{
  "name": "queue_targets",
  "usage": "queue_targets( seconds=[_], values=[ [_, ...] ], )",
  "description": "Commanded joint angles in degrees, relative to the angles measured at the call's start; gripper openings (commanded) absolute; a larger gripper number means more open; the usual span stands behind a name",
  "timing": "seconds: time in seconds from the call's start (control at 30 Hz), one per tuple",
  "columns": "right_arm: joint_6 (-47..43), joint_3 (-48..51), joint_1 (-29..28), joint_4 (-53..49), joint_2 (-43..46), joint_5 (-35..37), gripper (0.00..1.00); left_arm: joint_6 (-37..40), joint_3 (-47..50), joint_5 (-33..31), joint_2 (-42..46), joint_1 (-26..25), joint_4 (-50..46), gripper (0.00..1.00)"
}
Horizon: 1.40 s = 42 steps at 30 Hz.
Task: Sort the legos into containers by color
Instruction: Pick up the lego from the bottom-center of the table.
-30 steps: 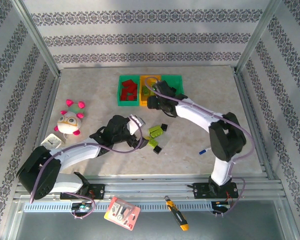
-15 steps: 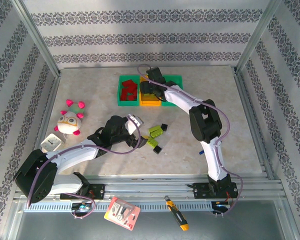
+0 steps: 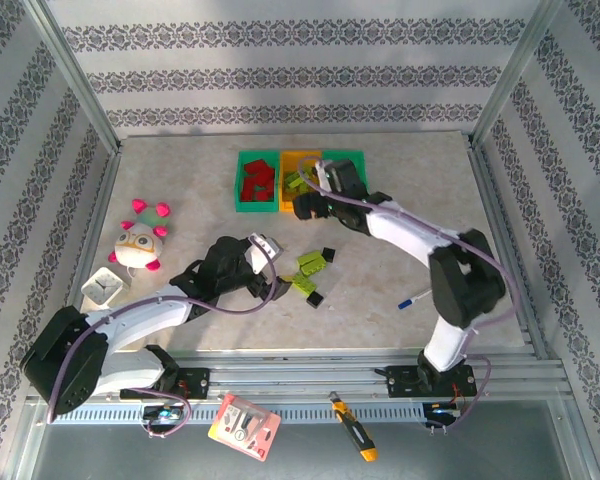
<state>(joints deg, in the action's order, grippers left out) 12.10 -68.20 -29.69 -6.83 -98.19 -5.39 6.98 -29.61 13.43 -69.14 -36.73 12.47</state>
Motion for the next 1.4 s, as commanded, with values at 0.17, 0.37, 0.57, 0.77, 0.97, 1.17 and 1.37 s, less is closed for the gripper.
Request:
queue_targets(
  seconds=[0.17,0.37,0.57,0.77,0.97,1.17,1.37],
  values=[
    [-4.22,22.07,-7.81,-2.65,18.75,-5.35,0.92,1.78,3.63,4.77,4.59,3.07,-0.04,0.99],
    [-1.75,28.74,-15.2,-4.48,21.57,-2.08,0.92,2.6,4.58,6.87,5.64,3.02,0.28,0.99],
    [-0.03,29.54,-18.66,-4.94,17.8,-0.84,0.82,2.75,4.82,6.58,5.08,3.07,1.21,0.99],
    [1.01,27.7,-18.87,-4.72,12.24,0.68,0.71,3.16,4.62,6.57,4.28,2.99,1.81,0.99],
    [2.26,27.59,-18.91,-4.61,10.01,1.75,0.56,3.12,4.82,6.43,4.97,3.05,1.86,0.99],
    [4.35,29.23,-18.58,-4.98,13.14,2.14,0.37,3.17,4.83,6.34,4.72,3.07,1.94,0.99],
    [8.01,33.14,-14.3,-4.78,20.91,1.67,0.28,3.91,4.3,6.32,3.8,3.07,2.47,0.99]
  ],
)
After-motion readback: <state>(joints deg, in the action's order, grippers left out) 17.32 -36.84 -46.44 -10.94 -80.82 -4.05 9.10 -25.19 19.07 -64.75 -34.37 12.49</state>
